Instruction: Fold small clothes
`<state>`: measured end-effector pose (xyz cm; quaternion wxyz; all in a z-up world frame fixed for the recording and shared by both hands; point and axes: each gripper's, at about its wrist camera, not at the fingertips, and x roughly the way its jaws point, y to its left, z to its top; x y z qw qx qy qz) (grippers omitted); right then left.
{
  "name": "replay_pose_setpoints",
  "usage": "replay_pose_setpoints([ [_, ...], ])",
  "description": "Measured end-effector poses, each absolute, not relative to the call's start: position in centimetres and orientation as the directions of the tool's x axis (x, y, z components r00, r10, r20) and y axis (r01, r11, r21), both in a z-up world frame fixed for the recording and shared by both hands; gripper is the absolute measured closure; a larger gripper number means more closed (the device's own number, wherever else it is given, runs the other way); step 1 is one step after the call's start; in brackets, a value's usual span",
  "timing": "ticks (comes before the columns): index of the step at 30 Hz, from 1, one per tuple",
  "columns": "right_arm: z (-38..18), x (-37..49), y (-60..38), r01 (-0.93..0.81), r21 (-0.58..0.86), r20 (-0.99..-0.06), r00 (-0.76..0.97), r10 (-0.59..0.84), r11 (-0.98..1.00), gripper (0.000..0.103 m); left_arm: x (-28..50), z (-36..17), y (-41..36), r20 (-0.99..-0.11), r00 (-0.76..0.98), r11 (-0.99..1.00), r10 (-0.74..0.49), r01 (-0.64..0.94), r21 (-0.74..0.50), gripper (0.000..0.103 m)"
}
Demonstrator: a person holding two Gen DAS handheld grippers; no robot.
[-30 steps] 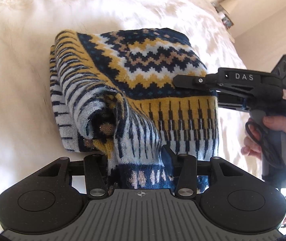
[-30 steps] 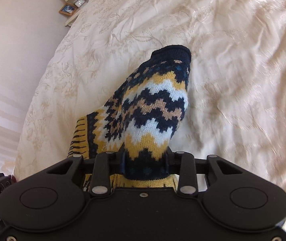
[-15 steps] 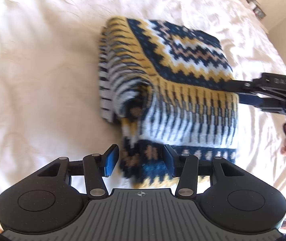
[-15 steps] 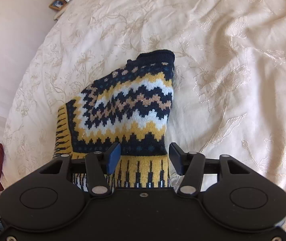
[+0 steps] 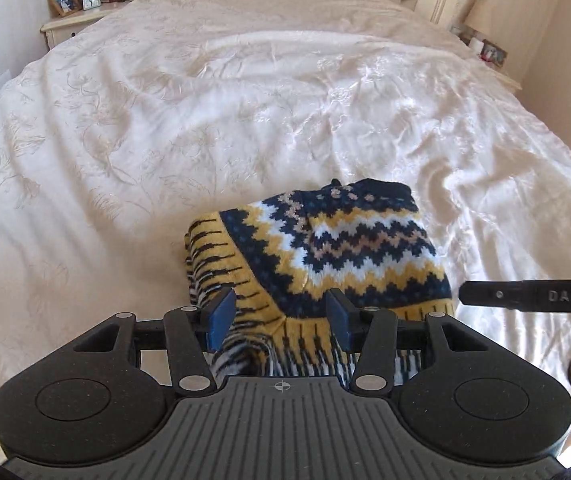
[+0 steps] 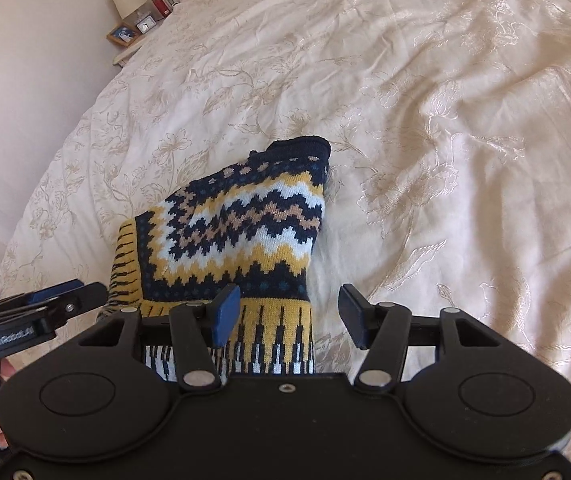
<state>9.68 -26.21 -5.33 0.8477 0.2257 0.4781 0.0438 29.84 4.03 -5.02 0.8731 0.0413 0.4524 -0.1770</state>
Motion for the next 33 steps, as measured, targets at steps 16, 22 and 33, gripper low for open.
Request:
replay_pose_setpoints([
  [16,-6.4,14.2,-25.7,0.103,0.340,-0.830,0.500,0.247,0.935,0.039,30.8,-10.3,6.2,-0.896,0.427,0.964,-0.123,0.265,-0.006,0.040],
  [22,-9.8,17.6,-24.4,0.131,0.262,-0.899,0.393,0.193,0.956,0.031,31.4,-10.7,6.5,-0.912,0.395,0.975,-0.114,0.223,-0.026,0.033],
  [33,-12.4,18.4,-24.8,0.188,0.236,-0.920,0.358,0.158,0.953,0.007,33.1,-11.1,7.2,-0.939,0.330,0.981,-0.098,0.191,-0.035,0.015],
])
